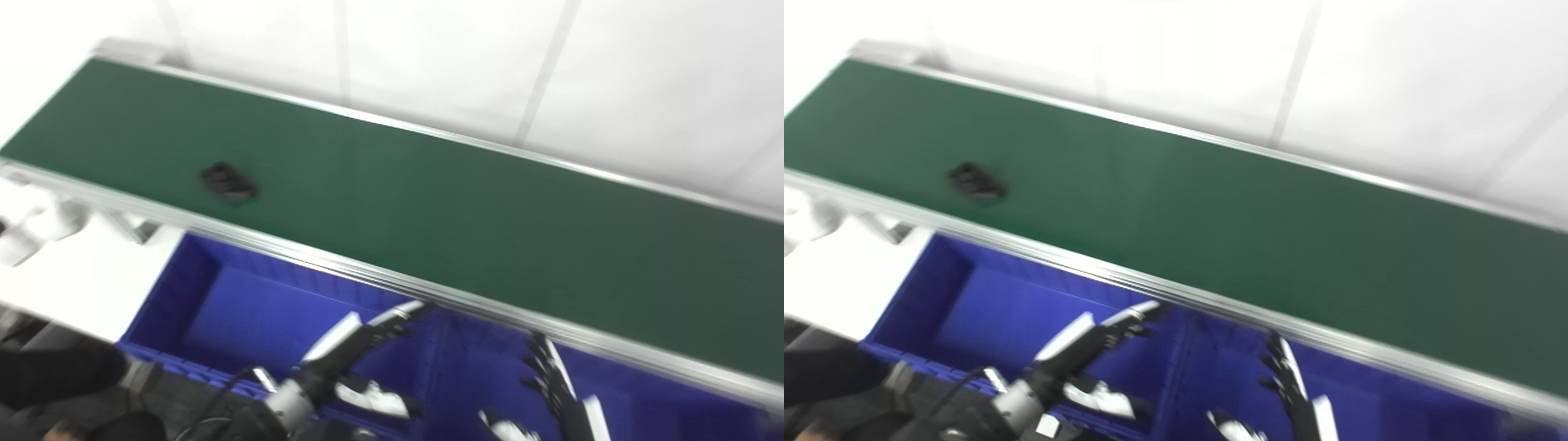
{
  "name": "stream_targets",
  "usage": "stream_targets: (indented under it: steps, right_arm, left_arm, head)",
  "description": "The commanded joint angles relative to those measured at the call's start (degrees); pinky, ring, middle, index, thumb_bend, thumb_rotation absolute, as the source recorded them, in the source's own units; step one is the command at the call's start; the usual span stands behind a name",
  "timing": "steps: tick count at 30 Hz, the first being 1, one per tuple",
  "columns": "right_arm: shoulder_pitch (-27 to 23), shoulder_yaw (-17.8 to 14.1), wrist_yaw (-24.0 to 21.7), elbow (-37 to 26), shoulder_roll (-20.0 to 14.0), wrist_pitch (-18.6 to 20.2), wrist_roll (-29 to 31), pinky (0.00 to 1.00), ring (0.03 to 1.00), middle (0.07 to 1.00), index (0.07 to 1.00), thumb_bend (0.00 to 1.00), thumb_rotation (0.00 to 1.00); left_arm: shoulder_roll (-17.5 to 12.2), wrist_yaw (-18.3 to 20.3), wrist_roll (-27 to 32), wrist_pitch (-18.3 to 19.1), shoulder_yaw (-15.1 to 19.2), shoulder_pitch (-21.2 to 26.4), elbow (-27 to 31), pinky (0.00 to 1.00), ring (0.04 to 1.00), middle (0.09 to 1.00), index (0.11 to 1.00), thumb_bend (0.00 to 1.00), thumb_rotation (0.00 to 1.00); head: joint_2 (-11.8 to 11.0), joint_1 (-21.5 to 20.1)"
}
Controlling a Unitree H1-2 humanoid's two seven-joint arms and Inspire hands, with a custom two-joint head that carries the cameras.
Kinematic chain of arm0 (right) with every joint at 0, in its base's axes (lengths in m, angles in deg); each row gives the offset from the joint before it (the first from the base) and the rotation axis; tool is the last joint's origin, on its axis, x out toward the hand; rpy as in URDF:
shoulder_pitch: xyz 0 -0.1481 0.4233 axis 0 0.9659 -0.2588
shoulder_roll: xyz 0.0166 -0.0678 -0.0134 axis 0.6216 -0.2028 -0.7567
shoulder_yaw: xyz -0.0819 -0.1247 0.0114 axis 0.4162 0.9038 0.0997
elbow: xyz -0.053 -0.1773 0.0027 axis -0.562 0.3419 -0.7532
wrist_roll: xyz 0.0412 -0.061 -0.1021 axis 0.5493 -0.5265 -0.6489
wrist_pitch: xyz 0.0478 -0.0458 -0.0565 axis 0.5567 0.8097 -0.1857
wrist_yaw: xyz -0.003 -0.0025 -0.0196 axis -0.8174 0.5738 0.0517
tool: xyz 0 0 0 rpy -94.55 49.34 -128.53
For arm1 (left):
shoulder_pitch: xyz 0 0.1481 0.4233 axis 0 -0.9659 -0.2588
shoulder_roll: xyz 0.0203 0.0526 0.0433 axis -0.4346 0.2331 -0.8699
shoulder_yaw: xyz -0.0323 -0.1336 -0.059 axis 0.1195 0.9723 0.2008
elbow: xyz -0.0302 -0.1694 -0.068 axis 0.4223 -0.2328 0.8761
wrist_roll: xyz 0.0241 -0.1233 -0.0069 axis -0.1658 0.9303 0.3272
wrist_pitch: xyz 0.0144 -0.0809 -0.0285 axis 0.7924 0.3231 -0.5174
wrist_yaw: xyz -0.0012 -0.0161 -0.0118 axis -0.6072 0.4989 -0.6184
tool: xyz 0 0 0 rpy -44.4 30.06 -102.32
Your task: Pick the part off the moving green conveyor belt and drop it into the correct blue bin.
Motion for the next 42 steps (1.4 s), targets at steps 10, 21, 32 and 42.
stream_targets:
  steps: [10, 21, 32, 42]
  right_arm:
    - [-2.3, -1.1, 2.2, 3.2, 0.4, -8.5, -0.6, 0.74, 0.888, 0.928, 0.976, 0.70, 0.41]
    - [-6.1, -1.9, 2.2, 1.2, 0.3, -12.5, 1.1, 0.70, 0.862, 0.907, 0.934, 0.68, 0.35]
    - [-17.4, -4.2, 1.0, -5.3, 2.1, -5.6, -2.2, 0.64, 0.795, 0.841, 0.890, 0.75, 0.41]
    - [-25.0, -3.7, -1.3, -5.6, 2.6, -1.7, -4.6, 0.58, 0.715, 0.767, 0.842, 0.75, 0.33]
  left_arm:
    - [1.0, -2.4, -0.6, -7.4, 0.0, 2.9, -4.9, 0.83, 0.897, 0.931, 0.887, 0.73, 0.26]
    - [1.4, -3.6, -0.6, -9.2, 0.4, 5.1, -8.8, 0.81, 0.891, 0.925, 0.872, 0.75, 0.26]
    - [0.5, -5.2, 1.0, -9.4, -0.4, 5.9, -9.6, 0.80, 0.877, 0.912, 0.861, 0.75, 0.23]
    - [-1.0, -4.7, 3.0, -9.4, 0.0, 5.3, -8.9, 0.78, 0.875, 0.912, 0.853, 0.77, 0.24]
  head:
    - [-2.8, -1.5]
    - [-4.6, -3.9]
    - [-5.1, -7.6]
    - [-3.1, -16.3]
